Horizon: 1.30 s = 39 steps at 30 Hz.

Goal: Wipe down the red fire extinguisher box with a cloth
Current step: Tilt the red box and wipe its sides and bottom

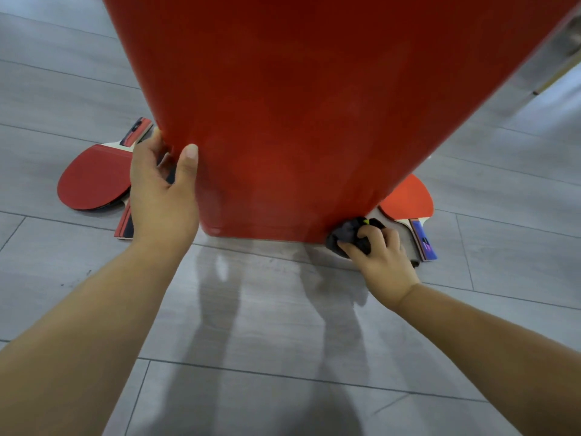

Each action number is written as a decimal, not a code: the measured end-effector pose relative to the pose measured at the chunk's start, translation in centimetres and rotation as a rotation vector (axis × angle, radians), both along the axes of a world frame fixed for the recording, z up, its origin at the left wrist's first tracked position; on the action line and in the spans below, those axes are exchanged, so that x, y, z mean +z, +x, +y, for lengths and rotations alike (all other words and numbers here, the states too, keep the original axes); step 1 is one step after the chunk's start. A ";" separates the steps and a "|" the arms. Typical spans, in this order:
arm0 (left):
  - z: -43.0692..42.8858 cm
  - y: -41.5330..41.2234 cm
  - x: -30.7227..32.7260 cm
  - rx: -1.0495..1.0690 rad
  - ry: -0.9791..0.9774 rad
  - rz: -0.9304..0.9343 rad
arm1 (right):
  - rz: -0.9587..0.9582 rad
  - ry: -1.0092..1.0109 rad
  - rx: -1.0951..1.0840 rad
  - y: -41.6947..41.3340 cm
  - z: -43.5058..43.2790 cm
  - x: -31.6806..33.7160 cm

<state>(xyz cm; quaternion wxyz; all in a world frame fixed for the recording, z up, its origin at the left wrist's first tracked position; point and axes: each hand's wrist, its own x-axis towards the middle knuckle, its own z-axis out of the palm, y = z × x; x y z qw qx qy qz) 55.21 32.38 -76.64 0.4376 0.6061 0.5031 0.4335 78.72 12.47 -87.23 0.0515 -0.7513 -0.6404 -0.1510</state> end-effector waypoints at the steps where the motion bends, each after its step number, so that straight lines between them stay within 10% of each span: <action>1: -0.3 0.1 0.0 -0.023 -0.003 -0.008 | 0.072 -0.031 -0.068 -0.4 -0.5 0.4; 13: -7.6 -0.3 -2.7 -0.171 -0.229 0.276 | 0.834 -0.462 -0.542 -3.8 -10.1 2.0; 23: -9.6 -1.4 -2.4 -0.431 -0.269 0.587 | 0.430 -0.934 -0.382 -2.6 -7.8 4.4; 39: -5.8 0.7 14.9 -0.546 0.278 0.339 | 0.415 0.484 -0.028 -1.7 1.8 27.3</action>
